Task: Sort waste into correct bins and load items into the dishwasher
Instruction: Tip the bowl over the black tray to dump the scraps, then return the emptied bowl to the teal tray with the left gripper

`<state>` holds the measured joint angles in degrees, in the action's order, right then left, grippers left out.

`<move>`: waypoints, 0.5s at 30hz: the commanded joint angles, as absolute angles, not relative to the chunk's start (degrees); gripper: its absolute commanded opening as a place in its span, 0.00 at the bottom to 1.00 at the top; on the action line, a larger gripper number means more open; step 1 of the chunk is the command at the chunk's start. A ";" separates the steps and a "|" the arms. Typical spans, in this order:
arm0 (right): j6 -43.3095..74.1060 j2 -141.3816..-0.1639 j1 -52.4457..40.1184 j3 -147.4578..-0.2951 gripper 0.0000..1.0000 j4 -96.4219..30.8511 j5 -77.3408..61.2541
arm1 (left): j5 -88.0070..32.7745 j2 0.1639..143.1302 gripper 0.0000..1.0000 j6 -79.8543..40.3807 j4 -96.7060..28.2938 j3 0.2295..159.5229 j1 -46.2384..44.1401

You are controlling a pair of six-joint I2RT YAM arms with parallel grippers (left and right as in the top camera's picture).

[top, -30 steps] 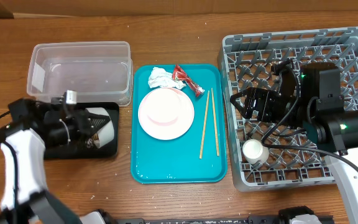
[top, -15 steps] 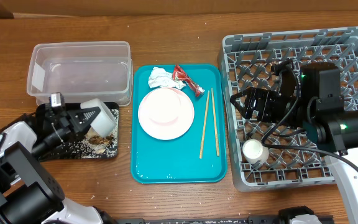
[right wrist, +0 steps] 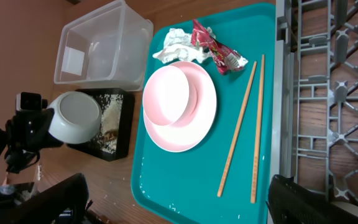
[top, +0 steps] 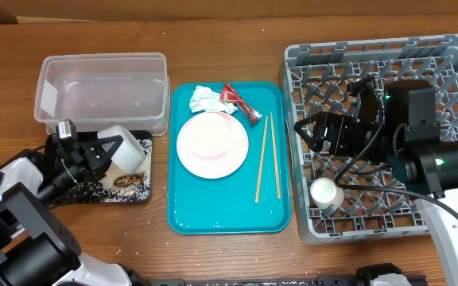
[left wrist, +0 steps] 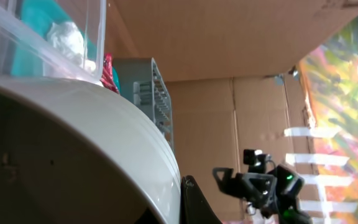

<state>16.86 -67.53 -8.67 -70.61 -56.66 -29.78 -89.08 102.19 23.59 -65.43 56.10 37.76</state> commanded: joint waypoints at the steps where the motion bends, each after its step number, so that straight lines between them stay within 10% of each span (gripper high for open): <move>1: 16.49 -67.53 -8.67 -71.70 0.94 -56.73 -30.13 | -90.48 102.48 0.04 30.50 -67.20 57.08 37.80; 15: 16.49 -67.53 -8.67 -71.70 0.94 -56.05 -30.13 | -82.02 95.53 0.04 55.70 -88.18 57.58 27.22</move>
